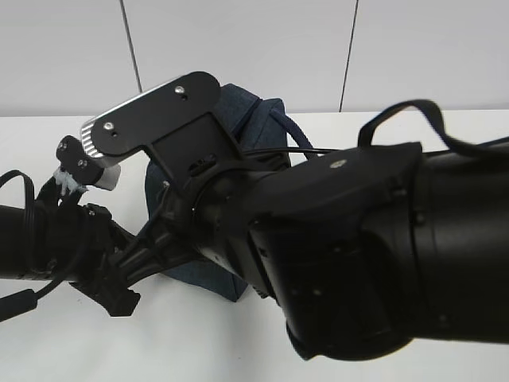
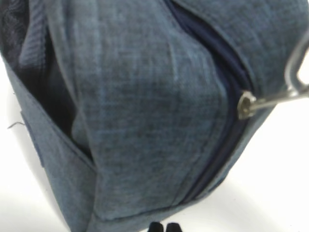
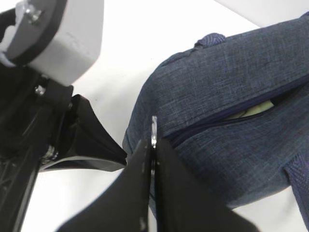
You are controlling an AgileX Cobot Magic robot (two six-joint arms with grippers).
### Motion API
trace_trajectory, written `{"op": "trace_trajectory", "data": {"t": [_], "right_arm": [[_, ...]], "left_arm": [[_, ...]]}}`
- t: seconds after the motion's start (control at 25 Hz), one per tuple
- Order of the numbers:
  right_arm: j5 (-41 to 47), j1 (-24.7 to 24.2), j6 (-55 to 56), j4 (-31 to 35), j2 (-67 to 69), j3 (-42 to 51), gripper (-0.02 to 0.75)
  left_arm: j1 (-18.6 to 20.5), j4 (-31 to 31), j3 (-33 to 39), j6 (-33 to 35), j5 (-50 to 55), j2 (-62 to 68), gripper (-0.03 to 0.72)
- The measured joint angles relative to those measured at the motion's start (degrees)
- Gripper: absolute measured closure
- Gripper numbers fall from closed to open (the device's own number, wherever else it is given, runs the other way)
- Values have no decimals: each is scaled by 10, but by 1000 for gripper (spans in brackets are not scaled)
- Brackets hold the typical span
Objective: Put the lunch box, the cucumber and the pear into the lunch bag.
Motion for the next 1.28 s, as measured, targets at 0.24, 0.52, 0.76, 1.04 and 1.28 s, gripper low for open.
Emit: {"op": "trace_trajectory", "data": {"t": [0.24,0.52,0.76,1.04,1.28], "right_arm": [[-1,0,0,0,0,0,732],[-1,0,0,0,0,0,732],[-1,0,0,0,0,0,732],[-1,0,0,0,0,0,732],[-1,0,0,0,0,0,732]], "left_arm": [[0,0,1,0,-2,-2,678],[0,0,6,0,-18,-30,353],[0,0,6,0,-21,-32,323],[0,0,-42,0,-16,-6,327],[0,0,-56,0,-12,0,648]]}}
